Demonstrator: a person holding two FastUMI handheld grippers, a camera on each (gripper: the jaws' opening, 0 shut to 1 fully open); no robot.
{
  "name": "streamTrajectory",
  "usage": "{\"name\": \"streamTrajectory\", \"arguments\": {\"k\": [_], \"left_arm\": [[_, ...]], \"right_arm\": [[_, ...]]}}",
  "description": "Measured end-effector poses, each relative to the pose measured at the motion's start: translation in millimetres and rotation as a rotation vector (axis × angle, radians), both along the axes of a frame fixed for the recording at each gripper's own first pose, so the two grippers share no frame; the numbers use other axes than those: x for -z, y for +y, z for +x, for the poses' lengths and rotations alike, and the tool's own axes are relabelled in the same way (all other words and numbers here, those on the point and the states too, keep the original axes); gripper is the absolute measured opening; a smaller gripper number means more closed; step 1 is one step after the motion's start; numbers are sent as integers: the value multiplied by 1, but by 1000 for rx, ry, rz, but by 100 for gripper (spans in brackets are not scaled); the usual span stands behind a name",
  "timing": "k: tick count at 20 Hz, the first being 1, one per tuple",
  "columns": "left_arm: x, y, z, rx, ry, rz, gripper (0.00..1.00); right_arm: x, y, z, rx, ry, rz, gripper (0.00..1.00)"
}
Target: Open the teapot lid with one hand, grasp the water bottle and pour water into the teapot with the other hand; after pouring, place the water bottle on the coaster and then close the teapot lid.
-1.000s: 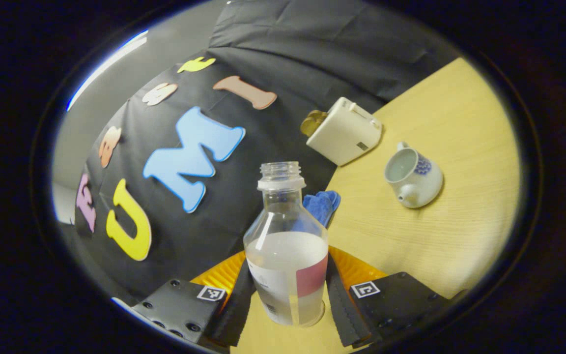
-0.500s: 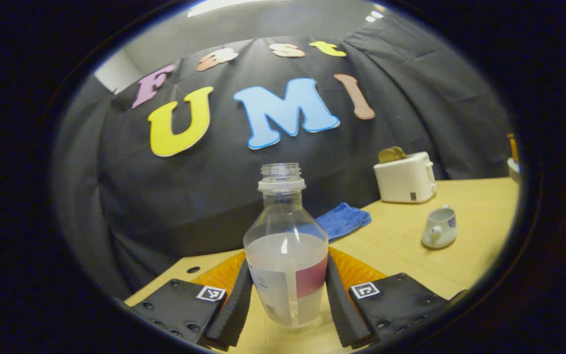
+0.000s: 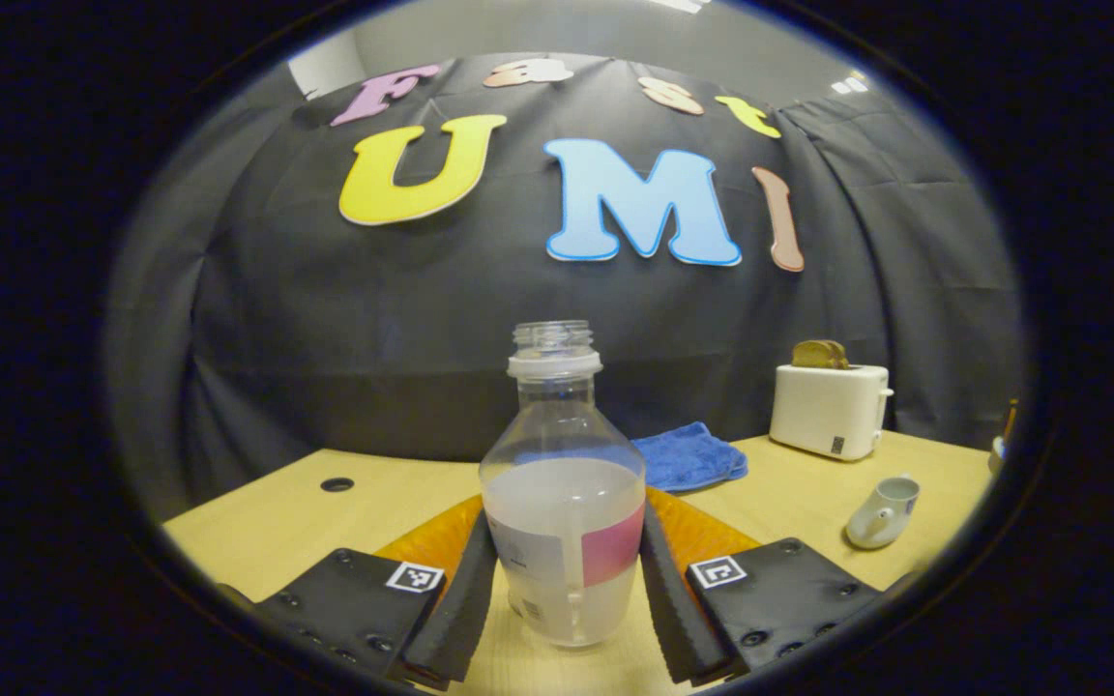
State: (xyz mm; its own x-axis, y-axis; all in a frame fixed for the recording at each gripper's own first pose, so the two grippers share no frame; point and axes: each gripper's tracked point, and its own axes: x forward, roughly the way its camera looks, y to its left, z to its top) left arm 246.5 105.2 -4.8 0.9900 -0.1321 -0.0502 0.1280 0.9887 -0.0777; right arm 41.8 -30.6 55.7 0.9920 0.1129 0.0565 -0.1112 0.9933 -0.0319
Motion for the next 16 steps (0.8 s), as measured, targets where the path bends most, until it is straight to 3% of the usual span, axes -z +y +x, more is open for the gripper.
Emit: {"name": "streamTrajectory", "arguments": {"k": [3, 5, 16], "left_arm": [[8, 9, 31, -26, 19, -42, 84], [10, 6, 43, -26, 9, -2, 84], [18, -12, 43, 4, 36, 107, 87]], "right_arm": [[2, -9, 4, 14, 2, -3, 11], [2, -13, 6, 19, 3, 2, 11], [5, -12, 6, 11, 17, 24, 11]]}}
